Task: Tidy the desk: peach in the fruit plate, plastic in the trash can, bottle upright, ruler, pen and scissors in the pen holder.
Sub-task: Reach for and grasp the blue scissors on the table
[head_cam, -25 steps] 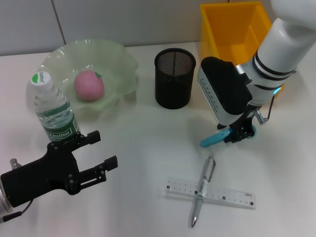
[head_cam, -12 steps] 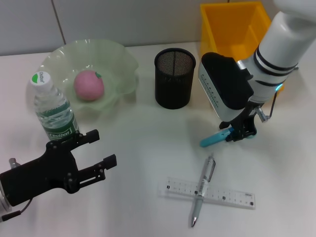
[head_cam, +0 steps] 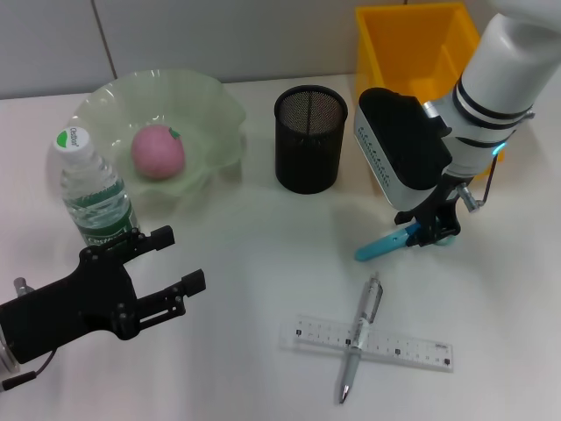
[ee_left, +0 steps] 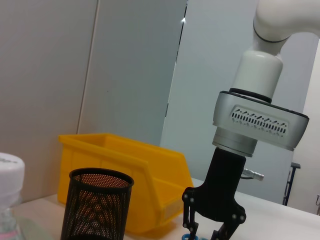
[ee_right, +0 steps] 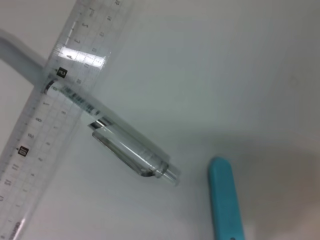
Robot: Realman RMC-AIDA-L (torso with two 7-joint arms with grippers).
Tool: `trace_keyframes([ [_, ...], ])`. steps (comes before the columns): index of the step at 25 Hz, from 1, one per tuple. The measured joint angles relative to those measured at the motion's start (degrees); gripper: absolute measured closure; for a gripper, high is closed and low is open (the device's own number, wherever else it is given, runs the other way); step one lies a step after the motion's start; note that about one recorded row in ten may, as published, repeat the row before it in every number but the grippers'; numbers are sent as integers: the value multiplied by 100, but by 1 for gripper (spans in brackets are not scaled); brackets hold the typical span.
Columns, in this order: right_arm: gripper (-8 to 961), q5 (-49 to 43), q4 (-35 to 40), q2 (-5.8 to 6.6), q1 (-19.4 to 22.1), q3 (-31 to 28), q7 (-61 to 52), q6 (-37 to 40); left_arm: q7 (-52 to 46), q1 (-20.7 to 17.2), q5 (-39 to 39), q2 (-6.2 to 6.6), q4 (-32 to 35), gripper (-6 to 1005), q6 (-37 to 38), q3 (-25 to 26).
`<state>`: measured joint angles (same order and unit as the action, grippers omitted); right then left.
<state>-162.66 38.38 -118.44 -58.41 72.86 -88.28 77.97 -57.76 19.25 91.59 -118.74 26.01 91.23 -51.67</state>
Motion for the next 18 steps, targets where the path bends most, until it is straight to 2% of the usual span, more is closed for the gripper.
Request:
trace_keyframes([
  [18,619,-12,-125,-39,-10,64,49,-152,14,25,-71,0,0,217,-10,9],
])
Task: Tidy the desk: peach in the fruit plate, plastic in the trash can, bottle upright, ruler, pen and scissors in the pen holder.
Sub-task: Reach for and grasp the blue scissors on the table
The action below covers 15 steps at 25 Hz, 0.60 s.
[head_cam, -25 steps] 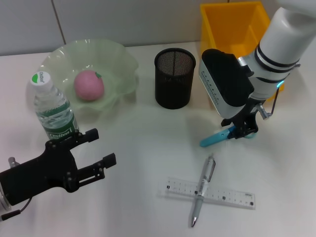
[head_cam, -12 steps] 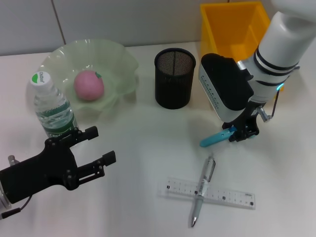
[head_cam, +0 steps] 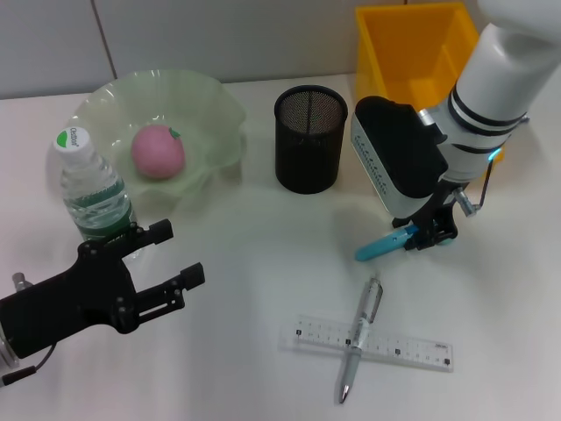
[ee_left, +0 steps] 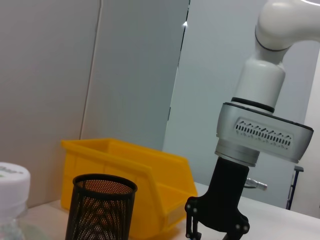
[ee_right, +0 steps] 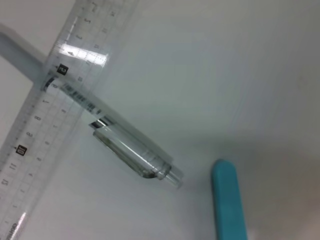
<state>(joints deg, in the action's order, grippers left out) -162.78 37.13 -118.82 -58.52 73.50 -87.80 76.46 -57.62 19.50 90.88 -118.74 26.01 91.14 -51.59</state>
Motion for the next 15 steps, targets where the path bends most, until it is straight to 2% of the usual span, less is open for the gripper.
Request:
trace_keyframes([
  [15,613,-80,-81,-21,-28,18,-41,-67,-19,-23,-78,0,0,217,11,-13],
])
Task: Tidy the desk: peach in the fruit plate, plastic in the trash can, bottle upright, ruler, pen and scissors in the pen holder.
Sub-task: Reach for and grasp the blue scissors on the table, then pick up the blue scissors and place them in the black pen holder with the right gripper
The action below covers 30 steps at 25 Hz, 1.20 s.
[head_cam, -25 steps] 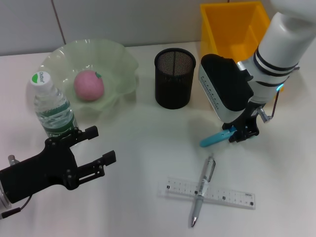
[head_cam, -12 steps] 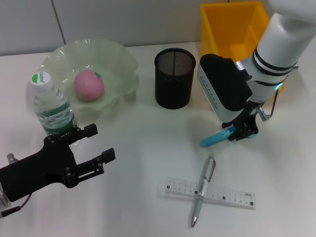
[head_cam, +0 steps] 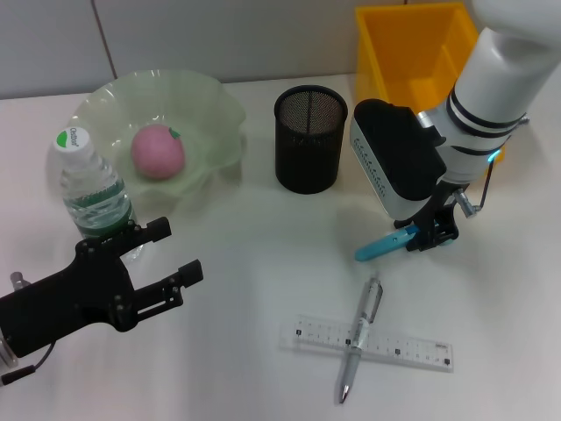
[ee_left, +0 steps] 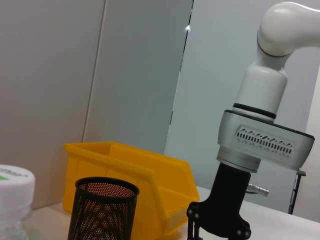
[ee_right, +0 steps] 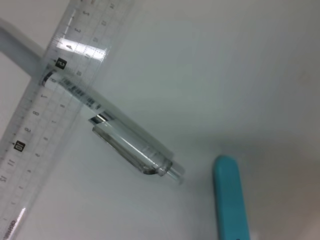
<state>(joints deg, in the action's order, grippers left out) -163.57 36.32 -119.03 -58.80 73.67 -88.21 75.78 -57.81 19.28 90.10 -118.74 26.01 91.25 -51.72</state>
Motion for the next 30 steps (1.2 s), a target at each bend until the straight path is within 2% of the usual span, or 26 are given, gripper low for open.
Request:
trace_keyframes([
  [18,620,37,-67,-15,5,148,87,-84,-2,-3,-2,0,0,217,7,14],
  [20,686,41,-49,-15,6,143,89,-48,-2,-3,-2,0,0,217,7,14],
  [21,719,44,2,-15,6,122,89,7,-2,-3,-2,0,0,217,7,14],
  [27,719,229,799,-13,97,-141,12,673,-2,-3,-11,0,0,217,17,13],
  [28,719,336,1157,-8,166,-342,-11,942,-2,-2,-16,0,0,217,30,13],
  [30,719,399,1331,-8,208,-464,-14,1085,-2,-2,-16,0,0,217,30,13],
])
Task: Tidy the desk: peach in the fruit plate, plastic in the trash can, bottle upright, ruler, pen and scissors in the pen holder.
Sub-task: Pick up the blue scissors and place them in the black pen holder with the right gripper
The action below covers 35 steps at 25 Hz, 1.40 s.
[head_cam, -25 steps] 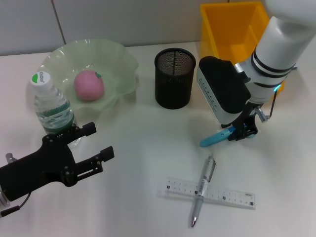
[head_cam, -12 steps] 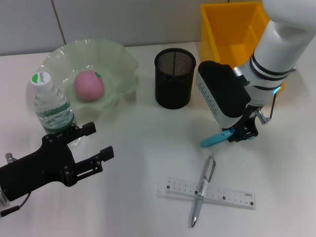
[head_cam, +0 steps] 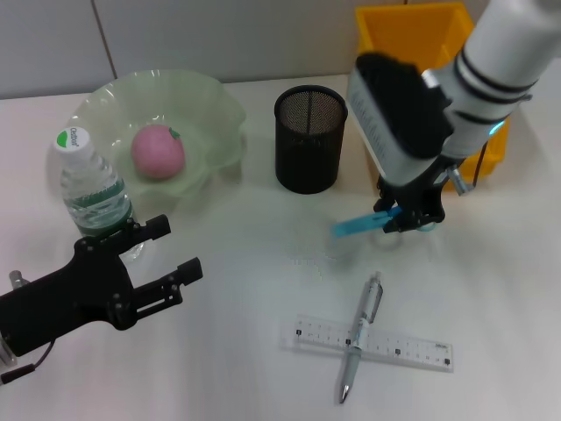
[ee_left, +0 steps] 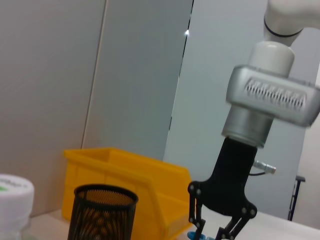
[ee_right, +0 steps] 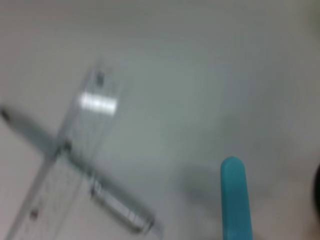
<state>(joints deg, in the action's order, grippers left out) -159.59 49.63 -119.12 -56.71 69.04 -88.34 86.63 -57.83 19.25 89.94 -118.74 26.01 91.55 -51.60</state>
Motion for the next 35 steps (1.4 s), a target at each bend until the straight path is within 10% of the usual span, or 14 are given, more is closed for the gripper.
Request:
trace_keyframes([
  [14,718,2913,1444,45,1506,-2115,-138,899,72,15,-186,8,39,217,125,0],
  [23,717,5279,496,8,2586,-2224,-80,559,282,189,-206,9,17,217,81,0],
  [35,717,6173,-795,-13,2681,-2226,784,270,516,296,-205,-1,-13,217,-25,-41],
])
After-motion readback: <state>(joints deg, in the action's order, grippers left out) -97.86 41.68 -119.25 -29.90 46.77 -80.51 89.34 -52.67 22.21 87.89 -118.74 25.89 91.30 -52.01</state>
